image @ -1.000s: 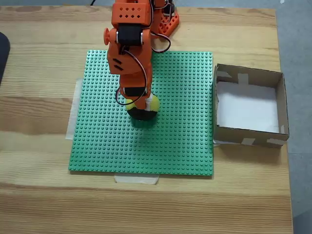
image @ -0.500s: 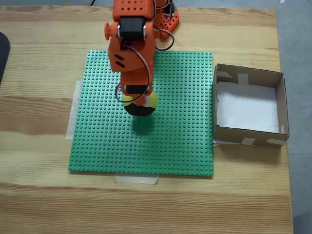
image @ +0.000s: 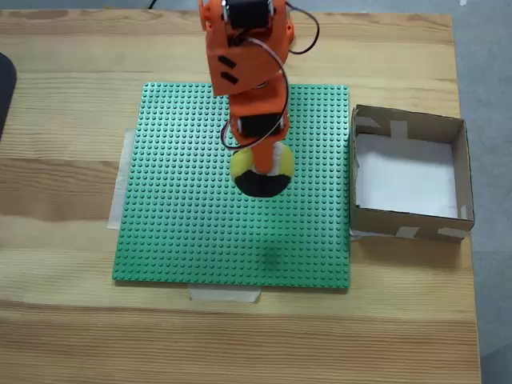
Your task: Pick the ball and put it in the box.
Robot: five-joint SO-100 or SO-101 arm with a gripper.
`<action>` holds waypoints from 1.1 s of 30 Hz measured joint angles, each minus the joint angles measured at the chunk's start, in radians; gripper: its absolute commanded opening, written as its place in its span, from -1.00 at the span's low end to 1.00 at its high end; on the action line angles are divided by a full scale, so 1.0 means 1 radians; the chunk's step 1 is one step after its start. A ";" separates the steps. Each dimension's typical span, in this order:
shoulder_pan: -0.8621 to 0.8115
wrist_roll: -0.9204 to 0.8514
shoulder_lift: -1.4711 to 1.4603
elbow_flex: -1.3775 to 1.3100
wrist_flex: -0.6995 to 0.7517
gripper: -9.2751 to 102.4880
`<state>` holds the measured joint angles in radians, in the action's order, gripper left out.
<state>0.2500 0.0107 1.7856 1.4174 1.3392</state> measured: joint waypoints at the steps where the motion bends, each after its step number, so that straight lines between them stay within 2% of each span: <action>1: 0.015 0.003 0.000 -0.018 0.006 -0.85; 16: 0.367 0.101 0.000 -0.196 0.041 -0.85; 22: 0.502 0.123 0.000 -0.187 -0.028 -0.85; 33: 0.606 0.138 -0.029 -0.143 -0.110 -0.85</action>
<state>0.8560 0.1488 1.7564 1.2747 1.2287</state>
